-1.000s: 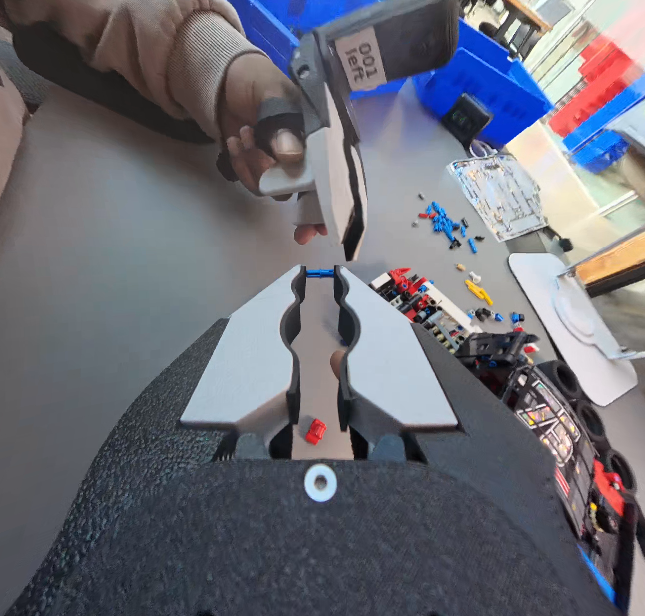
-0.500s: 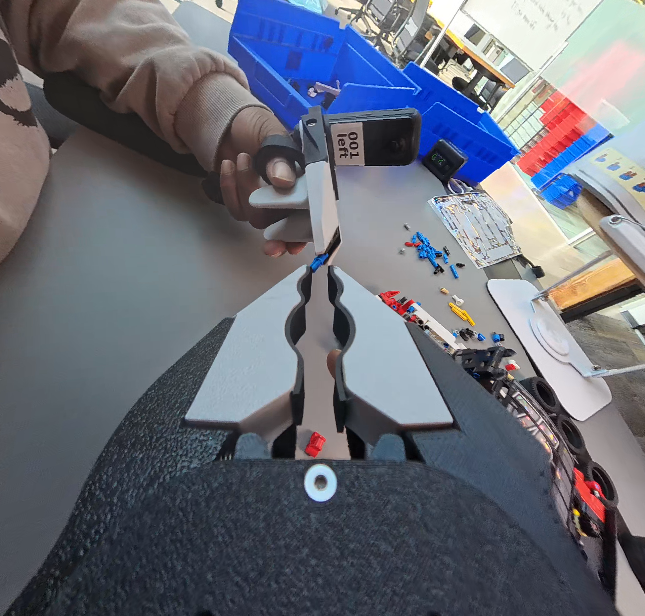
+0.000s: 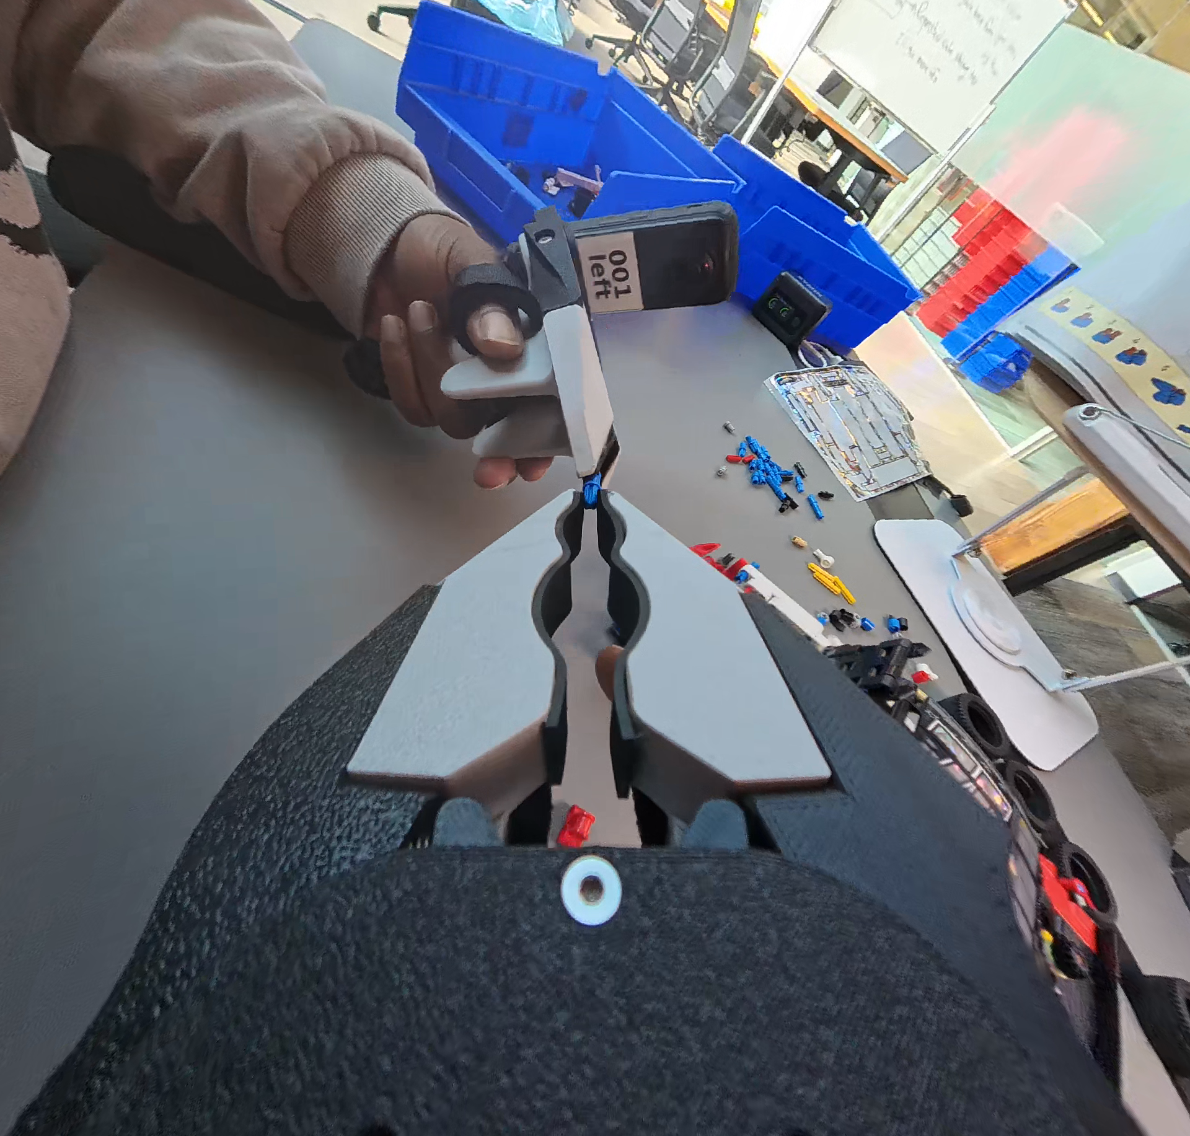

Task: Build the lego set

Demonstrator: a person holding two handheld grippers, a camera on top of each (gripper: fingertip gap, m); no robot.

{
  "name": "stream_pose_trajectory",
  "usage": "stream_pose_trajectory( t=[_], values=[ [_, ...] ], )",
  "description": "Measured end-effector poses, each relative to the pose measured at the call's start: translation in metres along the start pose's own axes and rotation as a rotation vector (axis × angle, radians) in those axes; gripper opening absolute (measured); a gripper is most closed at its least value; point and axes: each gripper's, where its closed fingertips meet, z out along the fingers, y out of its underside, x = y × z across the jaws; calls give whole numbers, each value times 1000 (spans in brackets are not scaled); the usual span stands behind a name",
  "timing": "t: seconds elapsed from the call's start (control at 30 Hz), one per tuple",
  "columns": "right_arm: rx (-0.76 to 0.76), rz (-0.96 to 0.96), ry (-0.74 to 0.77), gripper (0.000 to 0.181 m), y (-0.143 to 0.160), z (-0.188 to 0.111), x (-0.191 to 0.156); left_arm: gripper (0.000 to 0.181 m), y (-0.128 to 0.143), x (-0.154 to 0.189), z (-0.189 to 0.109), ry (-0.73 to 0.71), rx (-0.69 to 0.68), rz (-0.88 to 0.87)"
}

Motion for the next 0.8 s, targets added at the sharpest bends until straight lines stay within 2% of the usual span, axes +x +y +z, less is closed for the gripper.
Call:
stream_pose_trajectory(
  t=[0.03, 0.23, 0.37, 0.67, 0.8],
  values=[
    [-3, 18, -32, 1, 1, -1, -4, 2, 5, -1, 1, -21, -45, 61],
    [-51, 65, -149, 1, 15, 5, -25, 3, 37, -20, -3, -253, -335, 531],
    [-36, 97, -196, 0, 15, 6, -33, 1, 47, -26, -4, -323, -425, 735],
    [-9, 135, -212, 0, 14, 5, -32, 1, 46, -24, -5, -340, -421, 793],
    [23, 163, -225, 1, 11, 4, -32, 8, 45, -22, -4, -332, -404, 797]
  ],
)
